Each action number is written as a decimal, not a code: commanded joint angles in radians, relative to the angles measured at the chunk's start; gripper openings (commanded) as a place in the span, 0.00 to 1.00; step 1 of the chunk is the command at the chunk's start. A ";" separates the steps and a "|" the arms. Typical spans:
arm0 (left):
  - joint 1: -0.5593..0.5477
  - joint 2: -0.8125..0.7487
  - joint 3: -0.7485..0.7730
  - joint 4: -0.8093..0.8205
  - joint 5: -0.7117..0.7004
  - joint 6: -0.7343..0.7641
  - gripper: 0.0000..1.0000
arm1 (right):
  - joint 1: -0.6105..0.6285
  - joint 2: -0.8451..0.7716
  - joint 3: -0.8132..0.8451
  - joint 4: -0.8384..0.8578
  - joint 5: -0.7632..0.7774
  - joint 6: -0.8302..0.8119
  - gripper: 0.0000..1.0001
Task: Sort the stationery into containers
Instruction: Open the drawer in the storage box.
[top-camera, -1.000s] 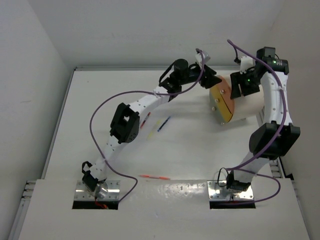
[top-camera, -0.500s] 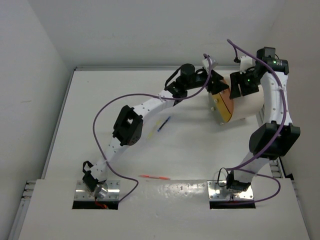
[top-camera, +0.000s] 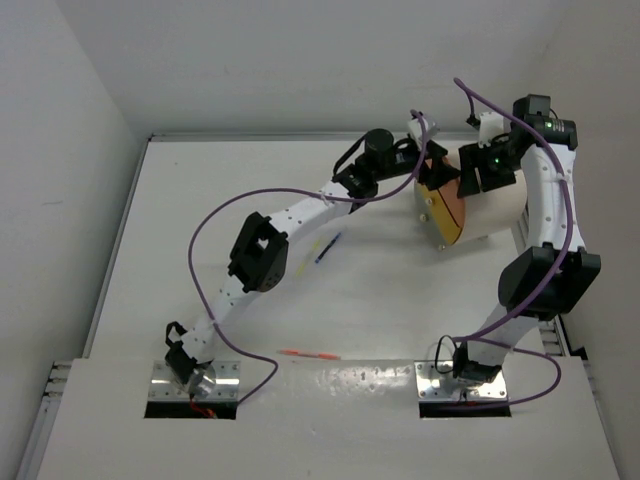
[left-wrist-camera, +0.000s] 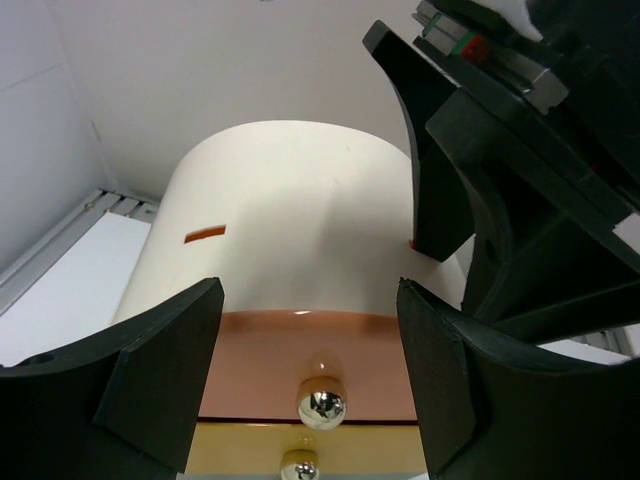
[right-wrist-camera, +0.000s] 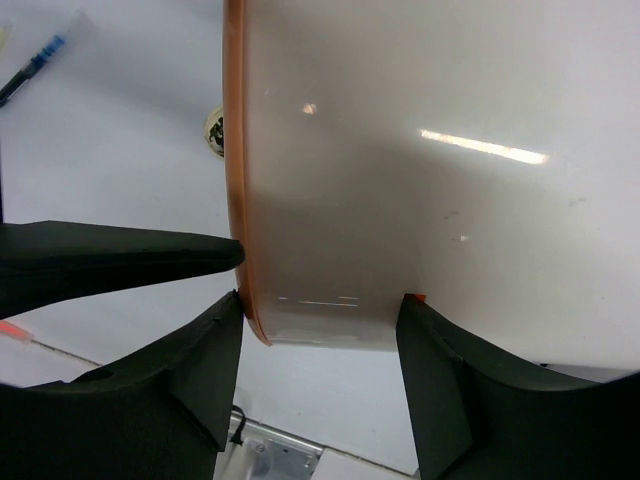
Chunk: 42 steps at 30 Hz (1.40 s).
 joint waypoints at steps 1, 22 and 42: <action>-0.019 0.038 0.055 -0.012 -0.015 0.054 0.76 | 0.035 0.056 -0.046 -0.314 -0.122 0.002 0.59; -0.024 0.027 -0.015 -0.232 -0.073 0.105 0.66 | -0.006 -0.021 -0.009 -0.247 -0.088 0.006 0.61; -0.024 0.009 -0.030 -0.246 -0.076 0.112 0.64 | -0.020 -0.191 -0.221 0.019 -0.013 0.053 0.62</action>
